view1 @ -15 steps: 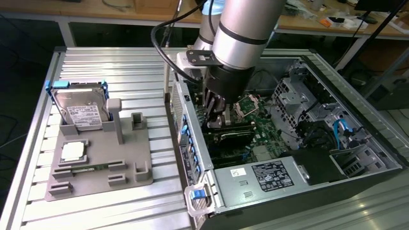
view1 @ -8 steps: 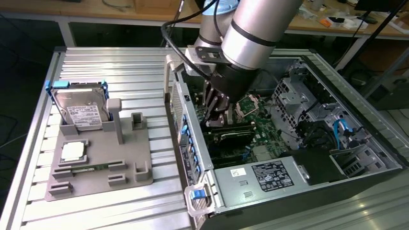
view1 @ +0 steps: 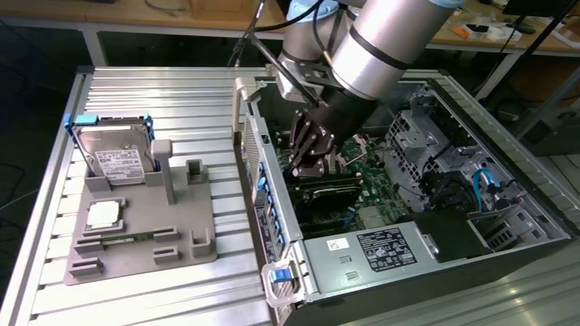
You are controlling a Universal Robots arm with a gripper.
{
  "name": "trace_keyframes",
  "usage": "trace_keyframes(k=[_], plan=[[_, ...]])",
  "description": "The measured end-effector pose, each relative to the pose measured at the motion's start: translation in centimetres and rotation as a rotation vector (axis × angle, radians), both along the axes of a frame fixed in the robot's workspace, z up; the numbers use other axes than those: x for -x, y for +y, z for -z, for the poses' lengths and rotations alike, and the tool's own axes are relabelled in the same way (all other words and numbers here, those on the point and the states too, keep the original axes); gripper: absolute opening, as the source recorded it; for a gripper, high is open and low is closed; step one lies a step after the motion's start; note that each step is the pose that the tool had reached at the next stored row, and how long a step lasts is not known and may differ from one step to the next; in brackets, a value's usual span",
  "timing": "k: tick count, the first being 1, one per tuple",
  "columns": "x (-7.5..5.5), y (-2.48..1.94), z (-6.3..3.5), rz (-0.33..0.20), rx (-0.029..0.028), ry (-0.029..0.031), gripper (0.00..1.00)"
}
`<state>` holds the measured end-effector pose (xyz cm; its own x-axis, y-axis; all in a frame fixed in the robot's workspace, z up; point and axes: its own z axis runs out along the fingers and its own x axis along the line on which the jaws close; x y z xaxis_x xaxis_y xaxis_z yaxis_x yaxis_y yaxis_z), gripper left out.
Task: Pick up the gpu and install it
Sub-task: 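Press down on the gpu until it lock into place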
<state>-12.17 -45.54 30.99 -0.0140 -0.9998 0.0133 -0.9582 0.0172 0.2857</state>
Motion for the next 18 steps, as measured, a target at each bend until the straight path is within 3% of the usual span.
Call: trace_keyframes(k=[3, 7, 14, 15, 18], plan=[[-0.2, 0.0, 0.11, 0.0, -0.0048, 0.035, 0.11], [-0.3, 0.0, 0.45, 0.0, -0.0058, 0.0604, 0.11], [-0.4, -0.01, 1.15, 0.0, -0.0057, 0.093, 0.11], [-0.4, -0.01, 1.23, 0.0, -0.0056, 0.0958, 0.11], [-0.4, 0.0, 1.34, 0.0, -0.0058, 0.0966, 0.11]])
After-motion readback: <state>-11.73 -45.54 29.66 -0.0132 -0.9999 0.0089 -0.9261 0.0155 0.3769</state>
